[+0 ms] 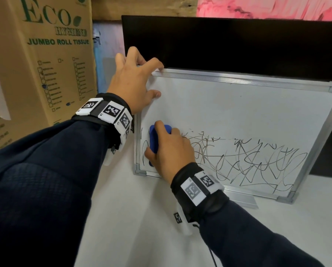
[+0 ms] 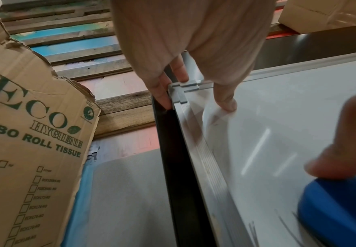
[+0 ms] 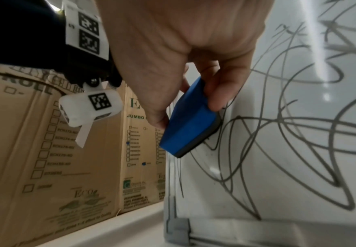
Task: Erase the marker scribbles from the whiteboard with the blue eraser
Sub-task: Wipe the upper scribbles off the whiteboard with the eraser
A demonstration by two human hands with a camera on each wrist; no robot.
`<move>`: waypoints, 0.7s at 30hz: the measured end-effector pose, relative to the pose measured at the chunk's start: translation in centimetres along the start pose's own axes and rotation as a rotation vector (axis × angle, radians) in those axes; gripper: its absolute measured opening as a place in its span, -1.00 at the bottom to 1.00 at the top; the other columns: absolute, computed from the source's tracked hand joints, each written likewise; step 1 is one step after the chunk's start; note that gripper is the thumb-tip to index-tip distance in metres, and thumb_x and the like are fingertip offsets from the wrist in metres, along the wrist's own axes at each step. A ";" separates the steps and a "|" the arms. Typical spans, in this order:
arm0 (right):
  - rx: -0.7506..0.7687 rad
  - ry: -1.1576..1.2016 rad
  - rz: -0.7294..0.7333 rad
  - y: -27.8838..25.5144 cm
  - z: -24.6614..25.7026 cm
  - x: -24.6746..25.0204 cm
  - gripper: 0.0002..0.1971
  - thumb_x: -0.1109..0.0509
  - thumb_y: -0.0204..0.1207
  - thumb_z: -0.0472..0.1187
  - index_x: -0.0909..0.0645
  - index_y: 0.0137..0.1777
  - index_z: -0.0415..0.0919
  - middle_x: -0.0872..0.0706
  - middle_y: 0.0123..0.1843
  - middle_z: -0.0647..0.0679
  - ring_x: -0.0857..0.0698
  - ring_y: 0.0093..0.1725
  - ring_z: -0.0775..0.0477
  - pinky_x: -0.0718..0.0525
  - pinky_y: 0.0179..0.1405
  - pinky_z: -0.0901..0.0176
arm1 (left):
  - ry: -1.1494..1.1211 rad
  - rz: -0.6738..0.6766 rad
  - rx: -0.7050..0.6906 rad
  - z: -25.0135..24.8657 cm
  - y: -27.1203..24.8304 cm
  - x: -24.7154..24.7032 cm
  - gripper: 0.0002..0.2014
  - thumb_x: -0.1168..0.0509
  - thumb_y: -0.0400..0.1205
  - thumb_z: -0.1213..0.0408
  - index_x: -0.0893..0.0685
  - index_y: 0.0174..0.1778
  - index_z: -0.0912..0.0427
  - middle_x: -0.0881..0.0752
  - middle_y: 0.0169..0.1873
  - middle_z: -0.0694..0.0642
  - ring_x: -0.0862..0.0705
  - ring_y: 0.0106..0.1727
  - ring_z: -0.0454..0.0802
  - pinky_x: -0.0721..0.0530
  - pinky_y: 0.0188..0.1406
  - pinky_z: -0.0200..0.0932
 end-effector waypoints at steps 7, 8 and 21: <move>-0.036 0.010 -0.094 0.3 -2.5 2.7 -0.44 -0.36 0.50 0.22 -0.24 0.40 0.10 -0.52 0.02 -0.10 -0.55 -0.20 -0.26 -0.58 -0.28 0.01 | 0.026 0.009 0.031 -0.4 0.1 0.0 -0.47 -0.57 0.49 0.04 -0.52 0.34 -0.17 -0.38 0.21 0.10 -0.35 0.22 0.14 -0.51 -0.04 -0.09; -0.048 -0.002 -0.090 0.0 -3.1 3.0 -0.44 -0.35 0.51 0.22 -0.24 0.40 0.10 -0.52 0.02 -0.10 -0.54 -0.21 -0.25 -0.55 -0.29 0.03 | 0.027 0.007 0.045 -0.5 0.1 -0.1 -0.48 -0.57 0.49 0.06 -0.51 0.33 -0.17 -0.37 0.22 0.10 -0.34 0.23 0.14 -0.51 -0.06 -0.09; -0.084 -0.105 -0.051 -3.9 -9.3 4.6 -0.36 -0.33 0.50 0.25 -0.17 0.52 0.18 -0.56 0.05 -0.06 -0.59 -0.19 -0.21 -0.62 -0.25 0.03 | -0.009 -0.034 0.193 -2.6 -0.6 -1.1 -0.51 -0.43 0.44 0.10 -0.44 0.25 -0.05 -0.35 0.29 0.16 -0.35 0.31 0.18 -0.51 -0.24 -0.11</move>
Point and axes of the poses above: each hand's wrist, its own y-axis towards the middle knuckle, its own x-axis out of the back of the hand, z = x × y, the point moved 4 cm from there along y, towards the middle knuckle
